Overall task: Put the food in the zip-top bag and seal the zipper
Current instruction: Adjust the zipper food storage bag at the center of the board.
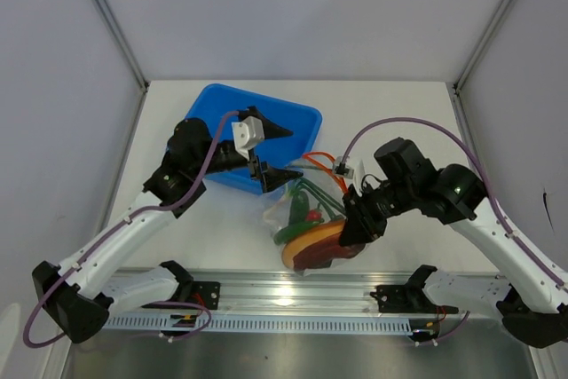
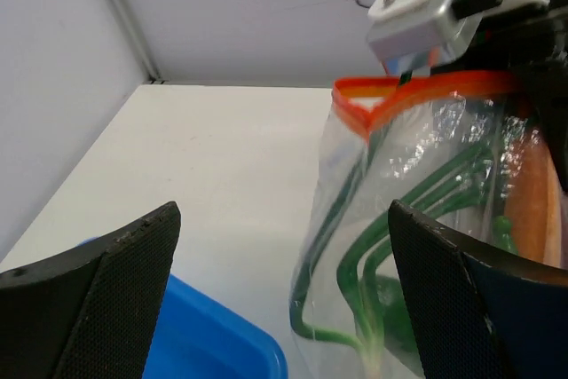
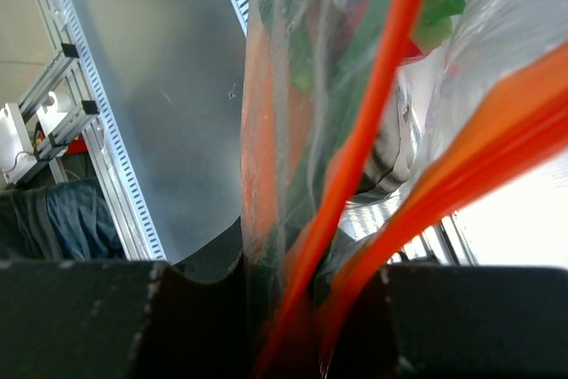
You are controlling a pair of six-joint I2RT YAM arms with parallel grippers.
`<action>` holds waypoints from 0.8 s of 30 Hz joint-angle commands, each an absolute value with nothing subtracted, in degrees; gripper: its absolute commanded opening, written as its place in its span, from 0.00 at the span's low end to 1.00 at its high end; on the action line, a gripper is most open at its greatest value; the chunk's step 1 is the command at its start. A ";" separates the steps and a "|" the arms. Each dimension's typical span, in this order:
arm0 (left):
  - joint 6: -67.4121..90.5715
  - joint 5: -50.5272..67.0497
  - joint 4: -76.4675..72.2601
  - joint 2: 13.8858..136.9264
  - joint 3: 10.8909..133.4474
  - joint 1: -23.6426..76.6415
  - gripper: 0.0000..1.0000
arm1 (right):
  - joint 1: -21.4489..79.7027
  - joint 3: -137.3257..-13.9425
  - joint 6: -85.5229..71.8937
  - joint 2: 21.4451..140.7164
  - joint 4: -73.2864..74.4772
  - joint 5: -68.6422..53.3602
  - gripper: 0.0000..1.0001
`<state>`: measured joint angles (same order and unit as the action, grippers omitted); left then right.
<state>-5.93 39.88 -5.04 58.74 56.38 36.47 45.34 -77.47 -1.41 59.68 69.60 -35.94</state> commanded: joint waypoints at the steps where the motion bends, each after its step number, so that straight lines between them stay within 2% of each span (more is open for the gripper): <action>1: -9.93 47.34 3.55 62.47 64.85 35.60 1.00 | 46.40 -79.98 -0.26 59.76 68.29 -38.15 0.00; 5: -11.42 65.51 11.94 71.61 72.94 35.51 1.00 | 47.11 -81.12 1.13 61.34 68.12 -37.53 0.00; 8: -11.95 71.70 12.31 72.95 72.95 36.03 1.00 | 47.63 -82.09 1.76 62.40 68.20 -37.35 0.00; 16: -17.14 70.22 19.60 74.00 72.60 37.09 1.00 | 47.64 -83.67 2.20 63.81 68.20 -36.04 0.00; 19: -13.99 70.05 16.00 74.09 71.37 37.18 0.95 | 47.64 -83.76 1.93 64.07 68.20 -35.86 0.00; 22: -12.40 70.75 17.83 76.45 74.25 37.18 0.66 | 47.64 -83.76 1.41 64.42 68.12 -34.90 0.00; 23: -12.31 70.84 18.89 77.07 74.88 37.18 0.46 | 47.64 -83.85 1.23 64.51 67.94 -33.94 0.00; 24: -11.70 70.67 19.24 77.34 75.40 37.18 0.34 | 47.64 -83.85 0.97 64.60 67.85 -33.66 0.00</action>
